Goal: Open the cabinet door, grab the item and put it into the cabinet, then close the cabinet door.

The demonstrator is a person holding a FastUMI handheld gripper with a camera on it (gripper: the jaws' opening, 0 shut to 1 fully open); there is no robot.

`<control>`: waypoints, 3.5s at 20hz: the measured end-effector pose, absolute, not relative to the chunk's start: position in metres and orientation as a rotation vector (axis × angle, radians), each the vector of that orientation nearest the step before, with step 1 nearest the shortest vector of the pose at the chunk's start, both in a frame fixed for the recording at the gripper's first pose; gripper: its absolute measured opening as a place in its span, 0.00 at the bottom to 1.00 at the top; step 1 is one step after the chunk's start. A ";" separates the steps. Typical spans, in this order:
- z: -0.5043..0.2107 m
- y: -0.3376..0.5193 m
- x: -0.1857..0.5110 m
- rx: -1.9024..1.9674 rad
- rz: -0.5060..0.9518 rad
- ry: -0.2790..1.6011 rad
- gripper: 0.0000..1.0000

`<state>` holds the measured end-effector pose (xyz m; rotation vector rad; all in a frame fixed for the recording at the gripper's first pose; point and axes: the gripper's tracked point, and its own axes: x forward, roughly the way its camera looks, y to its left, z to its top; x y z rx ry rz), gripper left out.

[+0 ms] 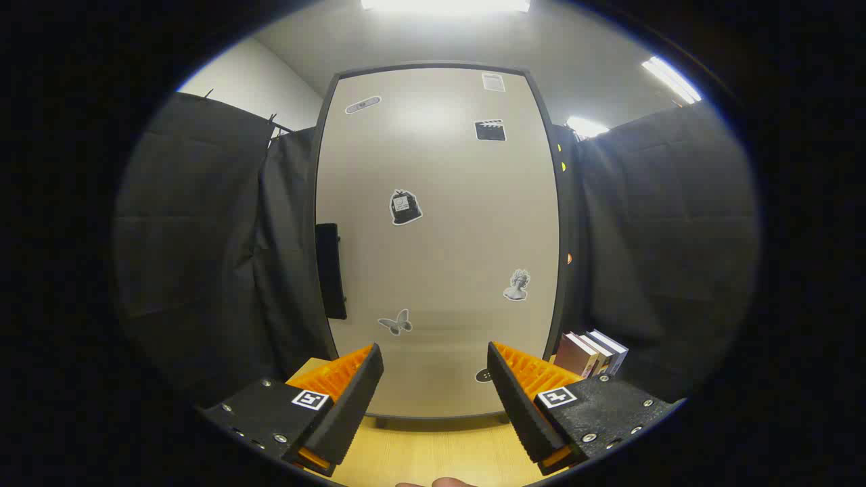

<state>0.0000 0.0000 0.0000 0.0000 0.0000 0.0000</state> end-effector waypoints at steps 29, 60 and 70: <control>0.019 0.040 0.028 0.019 0.064 0.004 0.96; 0.002 0.136 0.127 -0.067 0.235 0.114 0.29; 0.000 0.123 0.090 -0.082 0.306 0.106 0.29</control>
